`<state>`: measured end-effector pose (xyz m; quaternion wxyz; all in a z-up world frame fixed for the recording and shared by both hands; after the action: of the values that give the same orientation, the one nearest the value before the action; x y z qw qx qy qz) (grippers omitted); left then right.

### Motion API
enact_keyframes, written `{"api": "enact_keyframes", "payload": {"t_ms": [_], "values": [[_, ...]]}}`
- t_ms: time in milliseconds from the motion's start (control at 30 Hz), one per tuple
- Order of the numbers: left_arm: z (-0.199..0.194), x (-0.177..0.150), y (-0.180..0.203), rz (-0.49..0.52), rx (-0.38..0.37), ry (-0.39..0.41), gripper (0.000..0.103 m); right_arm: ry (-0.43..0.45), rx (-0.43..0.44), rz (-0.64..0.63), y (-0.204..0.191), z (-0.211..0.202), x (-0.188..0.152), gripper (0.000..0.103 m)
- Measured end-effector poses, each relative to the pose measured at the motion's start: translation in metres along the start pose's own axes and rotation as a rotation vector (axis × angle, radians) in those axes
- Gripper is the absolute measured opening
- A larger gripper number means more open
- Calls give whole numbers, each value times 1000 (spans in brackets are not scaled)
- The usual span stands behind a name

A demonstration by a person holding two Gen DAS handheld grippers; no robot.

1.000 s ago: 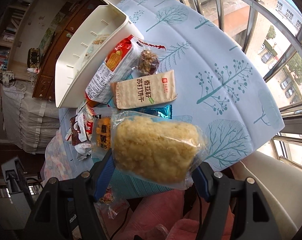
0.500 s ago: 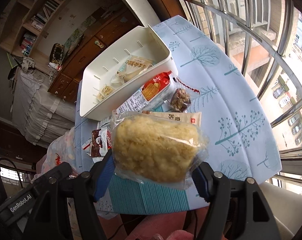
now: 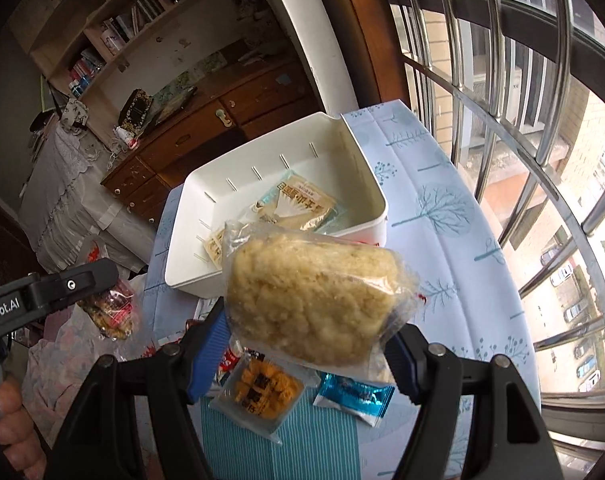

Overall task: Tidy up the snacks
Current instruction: 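Carry the nut bag and cake bag into the white tray and open both grippers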

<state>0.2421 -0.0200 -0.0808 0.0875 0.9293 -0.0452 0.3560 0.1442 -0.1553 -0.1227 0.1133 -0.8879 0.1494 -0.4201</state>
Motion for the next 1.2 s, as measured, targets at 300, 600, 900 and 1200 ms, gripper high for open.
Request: {"api": "enact_keyframes", "payload": {"t_ms": [300,600,900,1200], "values": [[44,25,-17,-43,-84,99,44,113,14,-140,-18,35,33,71],[67,40,-31,-70,-157,236,44,129,-7,-234,-25,79,51,72],[76,38,-35,-94,-186,229,60,102,-77,-241,-16,99,57,85],[51,33,-42,-107,-159,233,61,130,-76,-234,-13,81,58,91]]}}
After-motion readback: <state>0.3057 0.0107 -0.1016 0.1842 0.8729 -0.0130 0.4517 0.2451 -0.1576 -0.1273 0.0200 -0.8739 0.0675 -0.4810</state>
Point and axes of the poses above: each gripper's, at about its wrist camera, not at the fingertips, and z roughly the way its jaws point, y to its right, x to its top, the point moved 2 cm from there along z, roughly the way its jaws point, and after that the axes turned 15 degrees about y, right-handed, at the moved point
